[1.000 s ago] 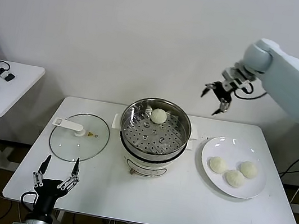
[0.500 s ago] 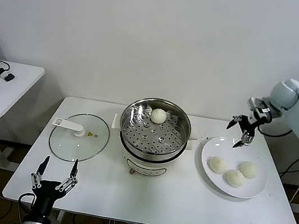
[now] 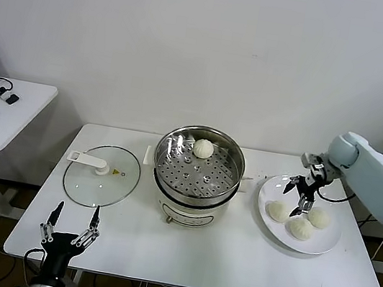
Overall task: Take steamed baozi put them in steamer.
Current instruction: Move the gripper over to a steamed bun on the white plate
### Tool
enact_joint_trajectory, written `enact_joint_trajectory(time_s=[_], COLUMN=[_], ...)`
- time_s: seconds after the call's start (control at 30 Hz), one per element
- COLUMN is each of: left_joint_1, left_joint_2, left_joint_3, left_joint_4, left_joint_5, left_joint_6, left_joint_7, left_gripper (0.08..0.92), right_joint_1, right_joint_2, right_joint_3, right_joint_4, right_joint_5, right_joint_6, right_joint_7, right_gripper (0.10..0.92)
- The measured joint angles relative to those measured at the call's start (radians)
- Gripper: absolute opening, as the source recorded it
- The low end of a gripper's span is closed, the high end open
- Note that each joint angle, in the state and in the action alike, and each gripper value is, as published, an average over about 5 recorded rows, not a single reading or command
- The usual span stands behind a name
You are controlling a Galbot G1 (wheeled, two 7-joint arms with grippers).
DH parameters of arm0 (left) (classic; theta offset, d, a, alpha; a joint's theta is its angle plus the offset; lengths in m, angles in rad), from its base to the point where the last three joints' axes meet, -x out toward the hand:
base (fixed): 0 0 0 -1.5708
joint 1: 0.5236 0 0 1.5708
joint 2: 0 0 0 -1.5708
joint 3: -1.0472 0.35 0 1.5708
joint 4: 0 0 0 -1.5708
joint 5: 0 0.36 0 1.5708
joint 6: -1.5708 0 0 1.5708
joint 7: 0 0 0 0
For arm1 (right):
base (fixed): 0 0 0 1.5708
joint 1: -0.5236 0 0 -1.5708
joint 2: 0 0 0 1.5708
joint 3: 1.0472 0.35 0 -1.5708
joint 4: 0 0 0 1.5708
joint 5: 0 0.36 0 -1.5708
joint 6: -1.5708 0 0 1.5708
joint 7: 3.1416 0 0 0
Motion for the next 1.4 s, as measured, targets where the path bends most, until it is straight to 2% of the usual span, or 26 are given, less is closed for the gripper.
enact_joint_trajectory(time_s=[0.37,1.4], left_joint_1=[-0.003,-0.005], left_joint_2=[0.000,0.002], left_joint_3=[0.000,-0.005], left_joint_4=[0.010,0.019], left_joint_5=[-0.004,-0.012], left_joint_6=[0.000,0.000], left_joint_7=[0.001,0.002], left_gripper=[0.823,0.823], right_joint_1=[-0.041,-0.098], right_joint_2=[0.040,0.087], right_joint_3=[0.066,0.136], right_joint_4=[-0.061,-0.111], right_joint_5=[-0.064,-0.154], right_joint_6=[0.035,0.063], right_joint_7=[0.028,0.042], right_gripper=[0.823,0.823])
